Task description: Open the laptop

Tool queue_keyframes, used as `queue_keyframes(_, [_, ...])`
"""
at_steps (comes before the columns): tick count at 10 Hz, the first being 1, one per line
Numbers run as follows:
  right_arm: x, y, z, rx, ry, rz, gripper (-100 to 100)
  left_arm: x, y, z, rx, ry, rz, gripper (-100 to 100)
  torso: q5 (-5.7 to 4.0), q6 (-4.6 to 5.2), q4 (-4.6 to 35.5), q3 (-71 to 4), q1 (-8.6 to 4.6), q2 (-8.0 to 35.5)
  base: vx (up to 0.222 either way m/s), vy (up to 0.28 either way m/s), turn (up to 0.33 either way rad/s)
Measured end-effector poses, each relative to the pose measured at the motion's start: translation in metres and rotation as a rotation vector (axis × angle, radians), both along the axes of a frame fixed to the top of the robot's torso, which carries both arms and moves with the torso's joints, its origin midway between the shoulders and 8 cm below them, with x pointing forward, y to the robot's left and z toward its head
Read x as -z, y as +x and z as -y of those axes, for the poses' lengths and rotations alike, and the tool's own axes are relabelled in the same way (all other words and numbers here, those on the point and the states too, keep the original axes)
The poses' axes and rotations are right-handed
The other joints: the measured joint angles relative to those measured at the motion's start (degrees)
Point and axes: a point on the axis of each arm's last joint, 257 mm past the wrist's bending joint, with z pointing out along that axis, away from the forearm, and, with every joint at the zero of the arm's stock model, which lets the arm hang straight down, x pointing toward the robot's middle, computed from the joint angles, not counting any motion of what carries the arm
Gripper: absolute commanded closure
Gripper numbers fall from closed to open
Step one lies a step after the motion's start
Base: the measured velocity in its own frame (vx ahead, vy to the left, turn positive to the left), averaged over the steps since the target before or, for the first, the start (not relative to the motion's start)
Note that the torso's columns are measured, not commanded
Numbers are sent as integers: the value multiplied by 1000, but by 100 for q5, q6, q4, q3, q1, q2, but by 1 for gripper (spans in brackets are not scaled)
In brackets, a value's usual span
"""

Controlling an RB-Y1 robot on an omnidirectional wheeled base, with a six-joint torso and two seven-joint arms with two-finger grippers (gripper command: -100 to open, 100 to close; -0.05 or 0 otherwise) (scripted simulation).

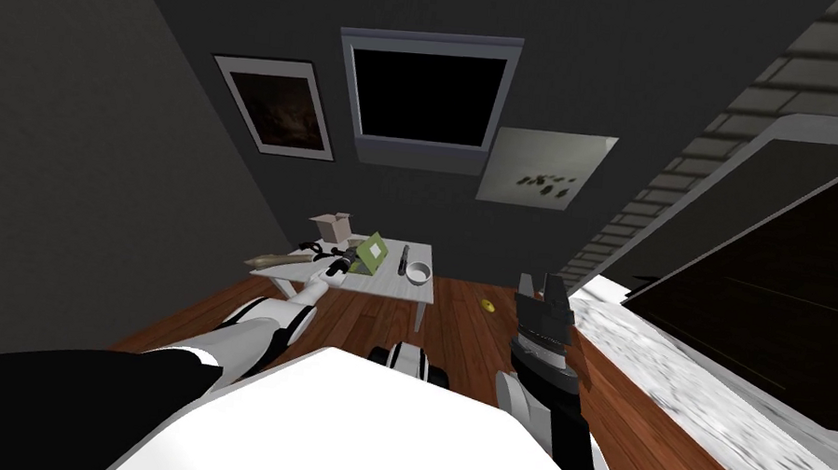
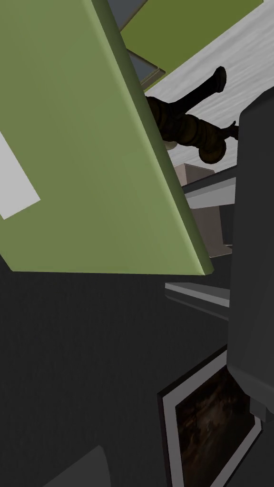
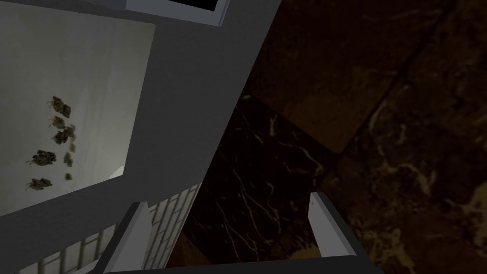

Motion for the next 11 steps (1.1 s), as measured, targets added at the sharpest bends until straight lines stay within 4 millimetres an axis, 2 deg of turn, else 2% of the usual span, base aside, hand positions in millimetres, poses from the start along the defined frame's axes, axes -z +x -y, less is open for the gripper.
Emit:
queue_keyframes(2, [0,0,0,0,0,0,0,13,5,17,-5,-90,2,100,14,-19,-9,-12,37,-23,-35,206,-56])
queue_keyframes(6, [0,0,0,0,0,0,0,33,11,39,-25,-249,3,100,2,2,-17,-20,-15,-33,-42,159,-30])
queue_keyframes(8, [0,0,0,0,0,0,0,41,11,44,-32,-293,-2,100,-12,-1,-8,-16,-46,-26,-11,87,-59])
queue_keyframes(11, [0,0,0,0,0,0,0,56,6,57,-55,-356,7,100,-11,6,8,0,-20,-1,-19,133,-117])
